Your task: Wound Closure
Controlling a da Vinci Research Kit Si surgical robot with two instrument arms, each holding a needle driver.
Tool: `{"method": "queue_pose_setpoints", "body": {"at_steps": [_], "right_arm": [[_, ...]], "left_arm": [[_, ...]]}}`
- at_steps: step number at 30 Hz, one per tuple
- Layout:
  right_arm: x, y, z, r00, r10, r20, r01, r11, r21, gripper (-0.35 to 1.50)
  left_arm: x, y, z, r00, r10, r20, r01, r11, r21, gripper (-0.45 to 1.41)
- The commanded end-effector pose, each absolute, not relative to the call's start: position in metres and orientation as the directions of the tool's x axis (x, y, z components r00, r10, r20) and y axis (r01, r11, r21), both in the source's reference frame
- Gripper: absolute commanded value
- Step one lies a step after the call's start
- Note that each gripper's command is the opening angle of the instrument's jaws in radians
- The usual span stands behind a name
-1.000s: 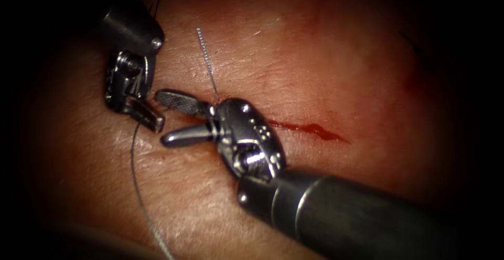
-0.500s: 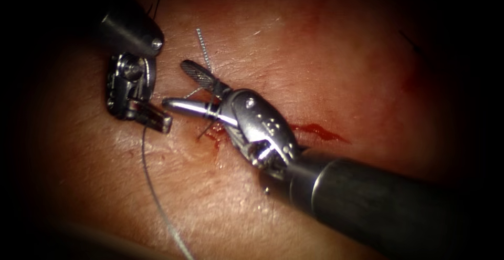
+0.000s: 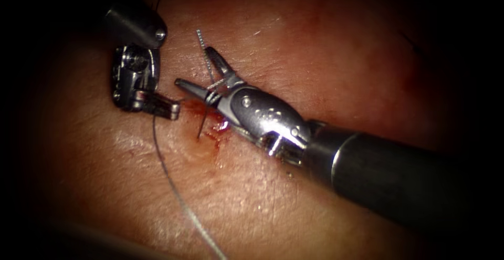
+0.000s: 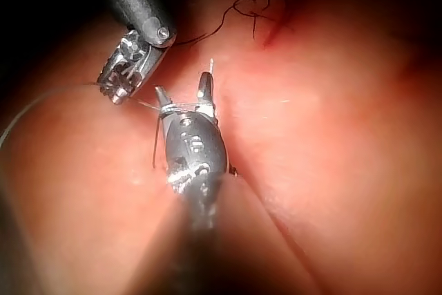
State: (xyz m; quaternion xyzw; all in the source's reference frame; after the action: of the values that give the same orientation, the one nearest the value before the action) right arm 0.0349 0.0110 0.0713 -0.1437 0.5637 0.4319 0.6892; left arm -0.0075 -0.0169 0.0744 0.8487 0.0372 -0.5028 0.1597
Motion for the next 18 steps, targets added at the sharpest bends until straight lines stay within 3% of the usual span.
{"method": "queue_pose_setpoints", "body": {"at_steps": [1,6,10,12,13,16,18], "right_arm": [[0.0357,0.011,0.0724,-0.01,0.438,-0.899,-0.764,0.576,0.289,0.77],[0.0363,0.0121,0.0733,-0.002,0.449,-0.894,-0.787,0.551,0.278,0.79],[0.0371,0.0123,0.0735,0.002,0.456,-0.89,-0.784,0.553,0.282,0.77],[0.0379,0.0123,0.0737,-0.004,0.472,-0.882,-0.775,0.556,0.301,0.64],[0.0382,0.0124,0.0739,-0.001,0.481,-0.877,-0.768,0.561,0.309,0.47],[0.0384,0.0127,0.0742,0.002,0.496,-0.868,-0.78,0.544,0.309,0.49],[0.0381,0.0129,0.0748,0.007,0.512,-0.859,-0.786,0.533,0.312,0.62]], "left_arm": [[-0.0077,-0.0175,0.0751,0.477,-0.098,-0.873,0.202,-0.955,0.218,-0.45],[-0.0079,-0.0172,0.0759,0.376,-0.128,-0.918,0.035,-0.988,0.152,-0.45],[-0.0075,-0.0173,0.0757,0.362,-0.131,-0.923,0.016,-0.989,0.147,-0.45],[-0.0072,-0.0174,0.0756,0.358,-0.134,-0.924,0.011,-0.989,0.147,-0.45],[-0.0071,-0.0175,0.0756,0.355,-0.141,-0.924,0.008,-0.988,0.154,-0.45],[-0.0071,-0.0175,0.0756,0.352,-0.137,-0.926,0.003,-0.989,0.147,-0.45],[-0.0072,-0.0175,0.0756,0.353,-0.132,-0.926,0.005,-0.99,0.143,-0.45]]}}
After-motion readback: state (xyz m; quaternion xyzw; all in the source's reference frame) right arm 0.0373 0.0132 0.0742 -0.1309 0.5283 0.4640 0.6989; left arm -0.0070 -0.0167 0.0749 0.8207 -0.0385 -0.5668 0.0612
